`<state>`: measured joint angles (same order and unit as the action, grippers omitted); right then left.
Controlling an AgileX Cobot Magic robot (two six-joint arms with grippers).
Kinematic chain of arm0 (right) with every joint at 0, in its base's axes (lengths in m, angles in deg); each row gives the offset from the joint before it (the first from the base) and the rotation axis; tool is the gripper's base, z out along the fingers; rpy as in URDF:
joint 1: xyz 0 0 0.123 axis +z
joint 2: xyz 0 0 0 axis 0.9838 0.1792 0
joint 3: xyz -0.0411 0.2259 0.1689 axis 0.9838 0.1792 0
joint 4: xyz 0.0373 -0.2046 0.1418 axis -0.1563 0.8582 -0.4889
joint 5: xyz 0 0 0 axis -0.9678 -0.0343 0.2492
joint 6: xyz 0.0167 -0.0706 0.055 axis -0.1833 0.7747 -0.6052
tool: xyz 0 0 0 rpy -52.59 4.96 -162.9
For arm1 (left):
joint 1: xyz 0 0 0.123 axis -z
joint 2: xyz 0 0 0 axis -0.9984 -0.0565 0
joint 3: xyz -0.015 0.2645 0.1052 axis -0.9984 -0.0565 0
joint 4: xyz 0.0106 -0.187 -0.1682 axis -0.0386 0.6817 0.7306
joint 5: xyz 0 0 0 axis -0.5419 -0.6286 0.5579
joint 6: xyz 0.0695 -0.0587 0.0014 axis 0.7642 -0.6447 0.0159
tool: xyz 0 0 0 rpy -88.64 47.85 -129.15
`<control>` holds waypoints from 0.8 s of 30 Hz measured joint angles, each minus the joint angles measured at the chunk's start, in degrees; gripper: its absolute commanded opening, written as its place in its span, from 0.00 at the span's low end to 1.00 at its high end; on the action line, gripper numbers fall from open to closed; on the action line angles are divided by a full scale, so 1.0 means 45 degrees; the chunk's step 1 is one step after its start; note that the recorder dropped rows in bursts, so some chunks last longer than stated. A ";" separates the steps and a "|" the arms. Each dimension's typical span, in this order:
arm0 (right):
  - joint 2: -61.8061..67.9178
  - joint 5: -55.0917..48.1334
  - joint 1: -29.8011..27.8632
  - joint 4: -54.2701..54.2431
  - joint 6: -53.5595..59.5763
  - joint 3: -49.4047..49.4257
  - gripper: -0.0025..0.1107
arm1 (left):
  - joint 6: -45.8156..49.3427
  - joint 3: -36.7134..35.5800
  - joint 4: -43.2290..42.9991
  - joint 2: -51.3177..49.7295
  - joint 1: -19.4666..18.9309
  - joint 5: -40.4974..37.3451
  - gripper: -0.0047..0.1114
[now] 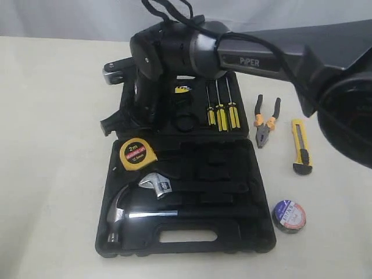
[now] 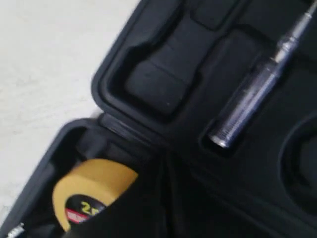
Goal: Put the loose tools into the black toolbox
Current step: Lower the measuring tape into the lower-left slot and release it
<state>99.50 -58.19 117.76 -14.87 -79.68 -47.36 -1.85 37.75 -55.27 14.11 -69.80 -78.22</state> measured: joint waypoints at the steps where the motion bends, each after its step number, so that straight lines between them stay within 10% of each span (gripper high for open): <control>1: -0.0100 -0.0237 0.0000 0.0373 -0.0287 0.0000 0.02 | 0.0000 0.0000 0.0000 0.0000 0.0000 0.0000 0.04; 9: -0.0483 -0.2844 0.0025 0.2555 -0.1383 0.0020 0.02 | 0.0000 0.0000 0.0000 0.0000 0.0000 0.0000 0.04; 24: -0.0192 -0.3147 0.0043 -0.0803 0.0606 0.0020 0.02 | 0.0000 0.0000 0.0000 0.0000 0.0000 0.0000 0.04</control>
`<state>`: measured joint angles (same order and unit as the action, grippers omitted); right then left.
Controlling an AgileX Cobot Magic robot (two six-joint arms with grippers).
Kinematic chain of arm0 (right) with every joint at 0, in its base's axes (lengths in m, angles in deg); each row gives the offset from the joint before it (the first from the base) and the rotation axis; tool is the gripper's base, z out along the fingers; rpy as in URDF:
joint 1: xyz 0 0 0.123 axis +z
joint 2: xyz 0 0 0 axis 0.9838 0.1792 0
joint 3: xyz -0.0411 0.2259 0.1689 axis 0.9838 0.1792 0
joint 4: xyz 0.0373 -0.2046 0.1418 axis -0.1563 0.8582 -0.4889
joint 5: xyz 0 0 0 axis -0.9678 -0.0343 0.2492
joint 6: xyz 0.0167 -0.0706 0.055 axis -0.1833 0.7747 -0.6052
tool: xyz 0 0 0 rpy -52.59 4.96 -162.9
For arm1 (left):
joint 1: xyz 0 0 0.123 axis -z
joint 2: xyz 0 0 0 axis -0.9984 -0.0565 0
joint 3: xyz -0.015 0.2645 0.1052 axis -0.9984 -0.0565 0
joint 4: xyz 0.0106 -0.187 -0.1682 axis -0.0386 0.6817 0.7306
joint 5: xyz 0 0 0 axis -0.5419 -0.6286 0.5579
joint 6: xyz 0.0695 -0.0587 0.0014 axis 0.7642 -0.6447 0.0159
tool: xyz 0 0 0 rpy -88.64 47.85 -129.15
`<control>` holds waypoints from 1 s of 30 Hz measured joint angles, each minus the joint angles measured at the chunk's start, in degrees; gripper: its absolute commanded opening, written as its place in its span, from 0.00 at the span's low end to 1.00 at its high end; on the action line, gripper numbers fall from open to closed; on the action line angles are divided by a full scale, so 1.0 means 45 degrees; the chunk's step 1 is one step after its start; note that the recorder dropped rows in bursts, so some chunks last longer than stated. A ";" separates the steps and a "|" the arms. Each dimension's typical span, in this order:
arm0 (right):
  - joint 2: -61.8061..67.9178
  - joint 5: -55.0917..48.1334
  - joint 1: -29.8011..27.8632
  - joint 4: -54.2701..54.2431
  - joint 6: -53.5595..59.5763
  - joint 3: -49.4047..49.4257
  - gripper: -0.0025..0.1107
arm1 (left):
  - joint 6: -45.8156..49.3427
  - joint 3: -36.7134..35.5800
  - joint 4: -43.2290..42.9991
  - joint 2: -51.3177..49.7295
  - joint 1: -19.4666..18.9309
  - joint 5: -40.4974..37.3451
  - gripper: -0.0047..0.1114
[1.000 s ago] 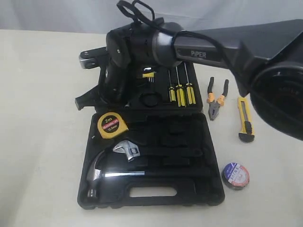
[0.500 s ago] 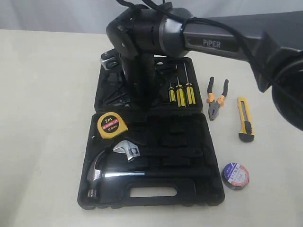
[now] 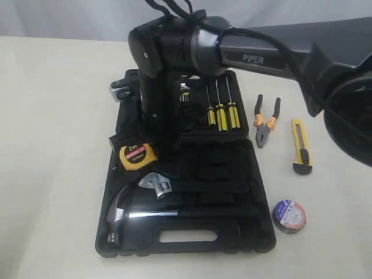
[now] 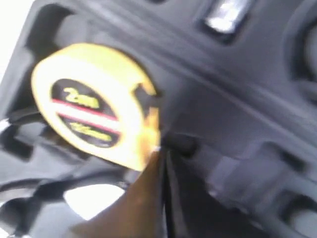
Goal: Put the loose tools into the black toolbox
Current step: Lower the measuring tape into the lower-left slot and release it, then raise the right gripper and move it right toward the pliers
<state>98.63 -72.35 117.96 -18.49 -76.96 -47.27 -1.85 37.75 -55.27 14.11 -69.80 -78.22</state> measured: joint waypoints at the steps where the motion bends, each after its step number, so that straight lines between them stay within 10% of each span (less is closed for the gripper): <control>1: 0.0060 0.0021 0.0000 -0.0172 0.0179 0.0000 0.02 | 0.0000 0.0000 0.0000 0.0000 0.0000 0.0000 0.04; 30: -0.0075 0.3480 0.0000 -0.0677 0.0647 0.0060 0.02 | 0.0000 0.0000 0.0000 0.0000 0.0000 0.0000 0.04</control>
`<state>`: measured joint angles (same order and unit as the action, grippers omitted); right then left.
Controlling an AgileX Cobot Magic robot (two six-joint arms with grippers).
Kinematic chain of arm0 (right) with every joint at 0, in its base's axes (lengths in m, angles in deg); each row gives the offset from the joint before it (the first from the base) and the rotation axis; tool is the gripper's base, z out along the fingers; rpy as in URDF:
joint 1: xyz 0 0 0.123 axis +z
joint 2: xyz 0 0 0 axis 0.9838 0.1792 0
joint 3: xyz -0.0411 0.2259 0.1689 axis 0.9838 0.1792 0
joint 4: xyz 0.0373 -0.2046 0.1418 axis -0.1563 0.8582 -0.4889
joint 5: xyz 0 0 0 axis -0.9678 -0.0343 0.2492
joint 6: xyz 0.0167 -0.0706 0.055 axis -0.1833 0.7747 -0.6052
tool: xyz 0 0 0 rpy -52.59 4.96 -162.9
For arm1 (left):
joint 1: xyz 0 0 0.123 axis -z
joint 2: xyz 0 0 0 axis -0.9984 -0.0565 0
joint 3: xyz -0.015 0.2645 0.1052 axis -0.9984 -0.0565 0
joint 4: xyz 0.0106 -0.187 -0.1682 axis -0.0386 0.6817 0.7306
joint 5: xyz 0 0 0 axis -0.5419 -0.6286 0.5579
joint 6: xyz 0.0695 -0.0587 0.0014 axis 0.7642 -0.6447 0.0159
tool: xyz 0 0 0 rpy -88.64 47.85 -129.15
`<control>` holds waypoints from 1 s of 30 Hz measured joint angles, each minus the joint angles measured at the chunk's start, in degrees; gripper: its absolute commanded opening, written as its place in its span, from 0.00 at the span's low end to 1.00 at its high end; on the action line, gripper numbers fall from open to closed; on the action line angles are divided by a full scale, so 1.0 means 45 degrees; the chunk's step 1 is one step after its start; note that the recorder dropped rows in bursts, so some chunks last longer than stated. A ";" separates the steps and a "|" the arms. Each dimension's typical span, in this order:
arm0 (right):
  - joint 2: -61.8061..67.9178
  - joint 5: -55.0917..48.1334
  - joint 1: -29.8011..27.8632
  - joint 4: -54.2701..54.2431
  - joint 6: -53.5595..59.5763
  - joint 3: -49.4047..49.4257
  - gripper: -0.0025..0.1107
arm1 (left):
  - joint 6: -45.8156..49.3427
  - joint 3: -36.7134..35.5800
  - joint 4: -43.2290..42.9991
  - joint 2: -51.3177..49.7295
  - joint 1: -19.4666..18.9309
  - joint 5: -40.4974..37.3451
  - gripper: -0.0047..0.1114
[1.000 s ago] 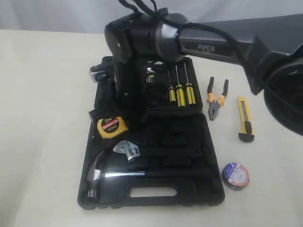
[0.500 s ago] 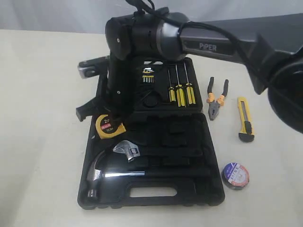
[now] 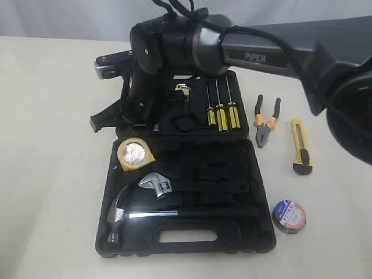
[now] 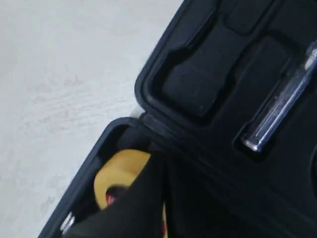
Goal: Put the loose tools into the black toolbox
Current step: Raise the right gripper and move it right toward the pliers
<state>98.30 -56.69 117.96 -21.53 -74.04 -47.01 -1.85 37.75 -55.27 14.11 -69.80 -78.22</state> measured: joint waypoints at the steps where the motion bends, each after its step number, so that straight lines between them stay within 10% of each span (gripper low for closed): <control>1: 0.0142 0.0100 0.0000 0.0000 0.0000 -0.0028 0.02 | 0.0000 0.0000 0.0000 0.0000 0.0000 0.0000 0.04; 30: -0.1853 -0.2705 -0.1430 0.2857 -0.1403 -0.0014 0.02 | 0.0000 0.0000 0.0000 0.0000 0.0000 0.0000 0.04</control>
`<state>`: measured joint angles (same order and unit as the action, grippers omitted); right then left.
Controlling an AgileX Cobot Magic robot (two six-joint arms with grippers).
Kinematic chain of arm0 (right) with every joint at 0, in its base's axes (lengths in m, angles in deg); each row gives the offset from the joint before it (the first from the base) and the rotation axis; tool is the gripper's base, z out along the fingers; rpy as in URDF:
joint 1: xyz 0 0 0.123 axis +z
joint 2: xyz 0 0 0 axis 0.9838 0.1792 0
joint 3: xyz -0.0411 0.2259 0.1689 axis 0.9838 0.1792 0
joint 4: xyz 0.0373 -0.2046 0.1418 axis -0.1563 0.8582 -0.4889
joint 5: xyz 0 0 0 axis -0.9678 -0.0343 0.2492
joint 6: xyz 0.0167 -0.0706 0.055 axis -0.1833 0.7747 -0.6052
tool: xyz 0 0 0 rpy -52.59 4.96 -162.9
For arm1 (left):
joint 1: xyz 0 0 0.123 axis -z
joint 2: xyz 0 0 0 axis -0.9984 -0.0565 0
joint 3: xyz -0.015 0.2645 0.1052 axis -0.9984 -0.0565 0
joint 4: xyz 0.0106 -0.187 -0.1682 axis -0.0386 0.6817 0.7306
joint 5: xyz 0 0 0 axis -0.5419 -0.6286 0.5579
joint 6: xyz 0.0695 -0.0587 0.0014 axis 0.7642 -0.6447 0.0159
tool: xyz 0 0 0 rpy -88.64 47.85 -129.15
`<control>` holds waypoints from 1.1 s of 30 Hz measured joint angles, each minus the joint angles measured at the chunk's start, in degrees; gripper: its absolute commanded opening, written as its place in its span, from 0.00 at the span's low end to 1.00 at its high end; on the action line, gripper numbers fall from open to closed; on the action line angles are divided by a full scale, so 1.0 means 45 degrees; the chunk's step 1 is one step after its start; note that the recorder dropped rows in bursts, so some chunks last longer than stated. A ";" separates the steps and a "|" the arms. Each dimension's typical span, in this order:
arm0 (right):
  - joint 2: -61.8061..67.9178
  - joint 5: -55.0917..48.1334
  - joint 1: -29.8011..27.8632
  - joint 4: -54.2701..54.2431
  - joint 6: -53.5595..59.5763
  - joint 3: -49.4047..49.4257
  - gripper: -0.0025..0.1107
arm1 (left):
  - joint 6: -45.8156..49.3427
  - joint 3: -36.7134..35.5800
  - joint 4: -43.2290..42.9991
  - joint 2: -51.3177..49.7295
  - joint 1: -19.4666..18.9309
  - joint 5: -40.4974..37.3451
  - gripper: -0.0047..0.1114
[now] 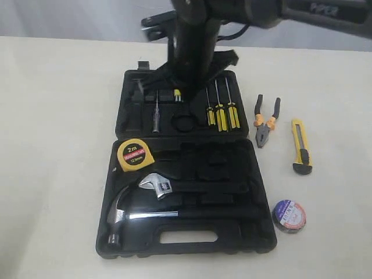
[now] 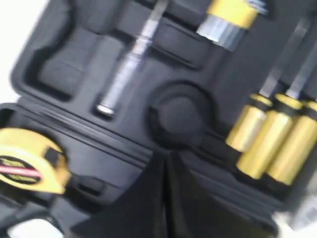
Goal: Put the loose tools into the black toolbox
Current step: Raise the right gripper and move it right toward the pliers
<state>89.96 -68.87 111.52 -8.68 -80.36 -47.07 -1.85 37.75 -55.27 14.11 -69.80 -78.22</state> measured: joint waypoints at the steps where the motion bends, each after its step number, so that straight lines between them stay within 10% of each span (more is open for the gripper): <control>1: -0.0157 -0.0251 -0.0225 -0.0051 0.0050 0.0027 0.02 | 0.0000 0.0000 0.0000 0.0000 0.0000 0.0000 0.04; 21: -0.2430 0.2950 -0.6560 -0.3315 0.2586 0.6280 0.02 | 0.0000 0.0000 0.0000 0.0000 0.0000 0.0000 0.04; 33: -0.2434 0.4481 -0.7560 -0.3369 0.2996 0.6908 0.02 | 0.0000 0.0000 0.0000 0.0000 0.0000 0.0000 0.04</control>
<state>79.00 -48.70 77.50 -23.83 -66.88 -15.98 -1.85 37.75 -55.27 14.11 -69.80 -78.22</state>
